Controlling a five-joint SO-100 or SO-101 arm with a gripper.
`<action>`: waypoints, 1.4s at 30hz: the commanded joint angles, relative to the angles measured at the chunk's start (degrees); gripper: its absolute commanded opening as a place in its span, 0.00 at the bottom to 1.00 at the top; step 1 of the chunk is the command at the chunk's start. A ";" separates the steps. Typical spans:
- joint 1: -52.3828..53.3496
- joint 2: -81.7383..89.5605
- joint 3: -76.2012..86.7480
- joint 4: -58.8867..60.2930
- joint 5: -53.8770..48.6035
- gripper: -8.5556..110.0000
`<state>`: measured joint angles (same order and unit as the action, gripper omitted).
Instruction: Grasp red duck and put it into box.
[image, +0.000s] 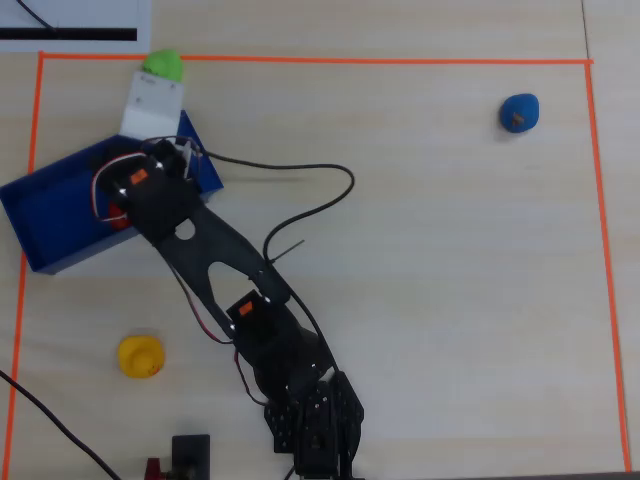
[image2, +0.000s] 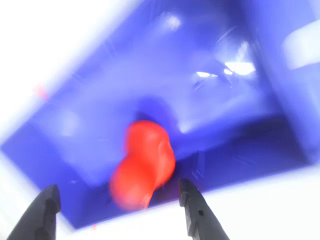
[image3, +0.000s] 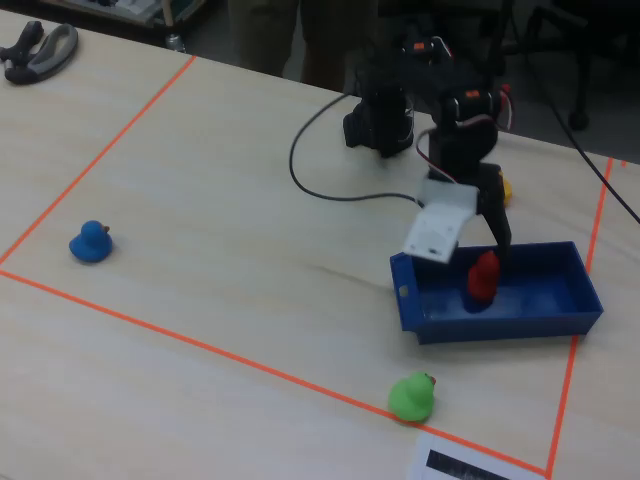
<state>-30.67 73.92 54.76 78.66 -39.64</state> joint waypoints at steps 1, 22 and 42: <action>6.24 18.28 -0.35 2.11 -3.34 0.11; 28.56 110.30 117.69 -27.16 -24.52 0.07; 32.17 115.84 123.49 -3.52 -34.28 0.08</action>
<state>1.32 190.55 178.51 74.09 -74.00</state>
